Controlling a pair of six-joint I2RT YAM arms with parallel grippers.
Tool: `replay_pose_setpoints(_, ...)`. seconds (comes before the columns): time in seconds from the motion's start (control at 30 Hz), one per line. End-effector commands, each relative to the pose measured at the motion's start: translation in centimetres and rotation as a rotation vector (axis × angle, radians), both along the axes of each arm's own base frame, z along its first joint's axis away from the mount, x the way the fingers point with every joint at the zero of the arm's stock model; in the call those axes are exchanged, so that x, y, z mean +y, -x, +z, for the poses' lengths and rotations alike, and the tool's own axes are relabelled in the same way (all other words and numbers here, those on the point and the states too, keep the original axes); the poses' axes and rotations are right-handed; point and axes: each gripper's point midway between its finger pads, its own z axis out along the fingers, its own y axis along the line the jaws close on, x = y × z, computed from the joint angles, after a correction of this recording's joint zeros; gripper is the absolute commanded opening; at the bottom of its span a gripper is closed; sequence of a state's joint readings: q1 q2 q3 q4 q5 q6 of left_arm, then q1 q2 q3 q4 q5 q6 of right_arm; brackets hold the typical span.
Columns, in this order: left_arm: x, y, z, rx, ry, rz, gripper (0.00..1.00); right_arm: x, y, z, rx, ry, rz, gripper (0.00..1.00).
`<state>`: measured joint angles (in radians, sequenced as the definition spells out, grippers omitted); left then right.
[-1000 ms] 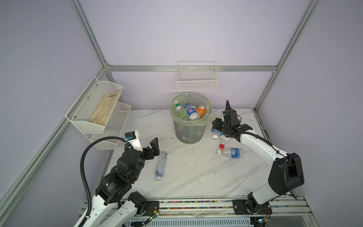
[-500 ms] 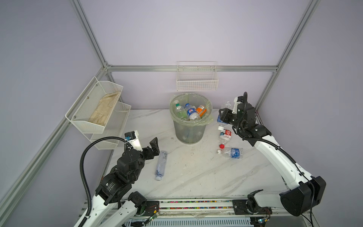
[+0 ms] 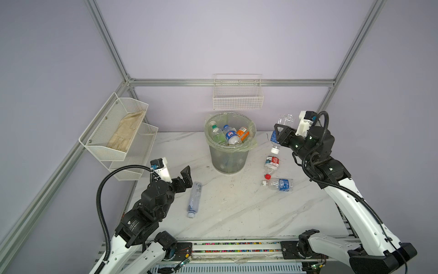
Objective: Throw the plastic bottles in the bin
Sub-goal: Throw the plastic bottle into the trash bin.
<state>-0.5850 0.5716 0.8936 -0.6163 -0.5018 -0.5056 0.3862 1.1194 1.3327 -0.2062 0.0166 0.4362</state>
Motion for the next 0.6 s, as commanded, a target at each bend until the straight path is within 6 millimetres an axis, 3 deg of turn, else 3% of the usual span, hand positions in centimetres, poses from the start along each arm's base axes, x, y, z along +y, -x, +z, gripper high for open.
replay_pose_setpoints(0.0,0.1,0.1,1.0,-0.034,0.024,0.001,1.00,0.0,0.6,3.1,-0.108,-0.007,0.018,0.26)
replay_pose_setpoints(0.37,0.1,0.4,1.0,-0.035,0.026,-0.006,1.00,1.5,-0.2,10.8,-0.273,0.077,0.076,0.26)
replay_pose_setpoints(0.57,0.1,0.4,1.1,-0.037,0.029,-0.009,1.00,2.9,-1.4,13.5,-0.303,0.084,0.120,0.26)
